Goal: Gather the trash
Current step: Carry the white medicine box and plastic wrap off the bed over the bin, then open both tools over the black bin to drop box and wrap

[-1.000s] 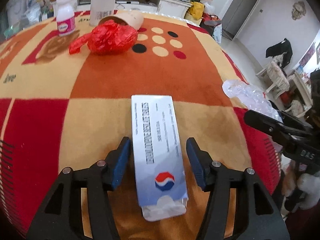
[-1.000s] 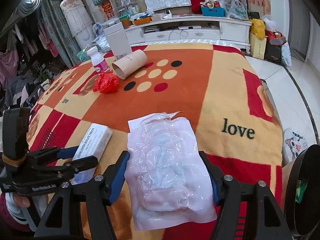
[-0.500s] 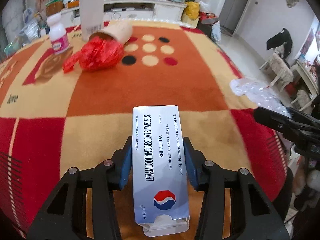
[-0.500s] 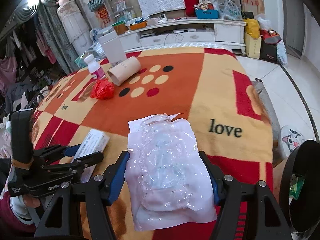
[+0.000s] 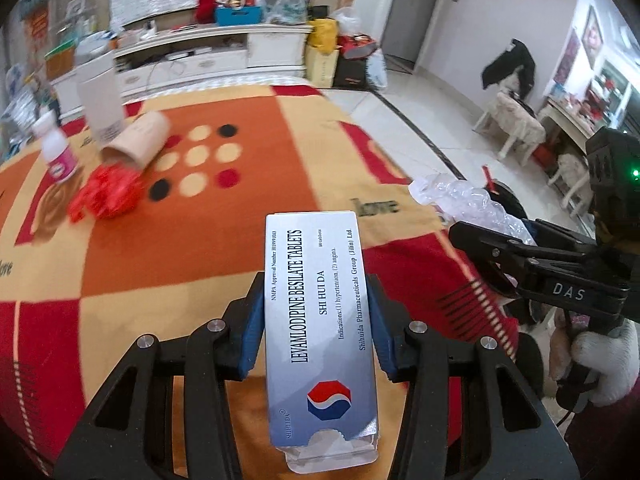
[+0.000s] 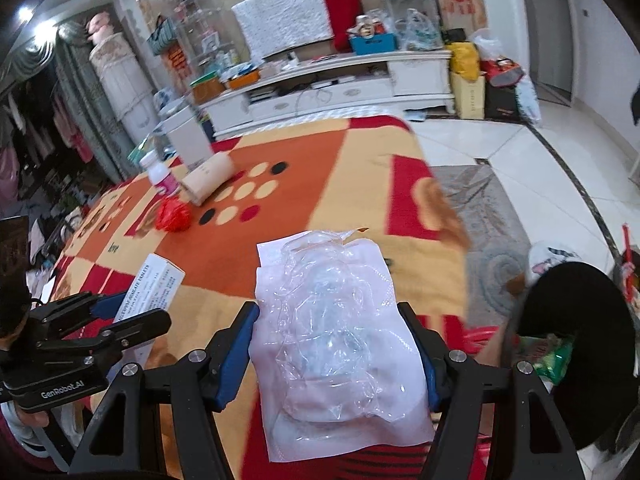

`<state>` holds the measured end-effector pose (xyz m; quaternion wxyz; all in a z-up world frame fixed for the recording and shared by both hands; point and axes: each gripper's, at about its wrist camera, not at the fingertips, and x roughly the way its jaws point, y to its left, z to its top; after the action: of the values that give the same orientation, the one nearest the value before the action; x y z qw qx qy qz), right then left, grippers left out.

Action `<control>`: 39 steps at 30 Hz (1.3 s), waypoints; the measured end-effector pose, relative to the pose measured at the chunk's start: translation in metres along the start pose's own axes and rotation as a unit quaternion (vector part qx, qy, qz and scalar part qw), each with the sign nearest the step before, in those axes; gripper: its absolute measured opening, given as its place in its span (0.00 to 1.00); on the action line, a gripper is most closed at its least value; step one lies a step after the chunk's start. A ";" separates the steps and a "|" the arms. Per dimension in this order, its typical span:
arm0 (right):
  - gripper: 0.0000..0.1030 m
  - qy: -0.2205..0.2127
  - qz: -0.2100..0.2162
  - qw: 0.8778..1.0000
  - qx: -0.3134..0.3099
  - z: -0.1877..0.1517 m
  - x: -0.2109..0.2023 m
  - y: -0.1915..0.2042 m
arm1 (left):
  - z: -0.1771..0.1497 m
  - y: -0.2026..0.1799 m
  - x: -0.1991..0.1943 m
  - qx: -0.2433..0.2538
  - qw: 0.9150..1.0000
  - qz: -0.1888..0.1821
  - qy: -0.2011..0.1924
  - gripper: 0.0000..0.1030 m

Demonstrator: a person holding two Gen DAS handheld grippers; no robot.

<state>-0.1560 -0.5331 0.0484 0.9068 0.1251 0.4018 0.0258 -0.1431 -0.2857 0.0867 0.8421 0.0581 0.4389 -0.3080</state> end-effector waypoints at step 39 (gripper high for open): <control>0.75 -0.003 -0.145 0.968 0.203 -0.037 -0.057 -0.232 | 0.074 -0.202 0.116 0.077 0.970 -0.224 0.059 0.45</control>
<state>-0.2342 -0.7580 0.0084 0.8574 0.2473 0.4101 -0.1883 -0.1567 -0.5296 0.0768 0.7173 0.0411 0.4646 -0.5176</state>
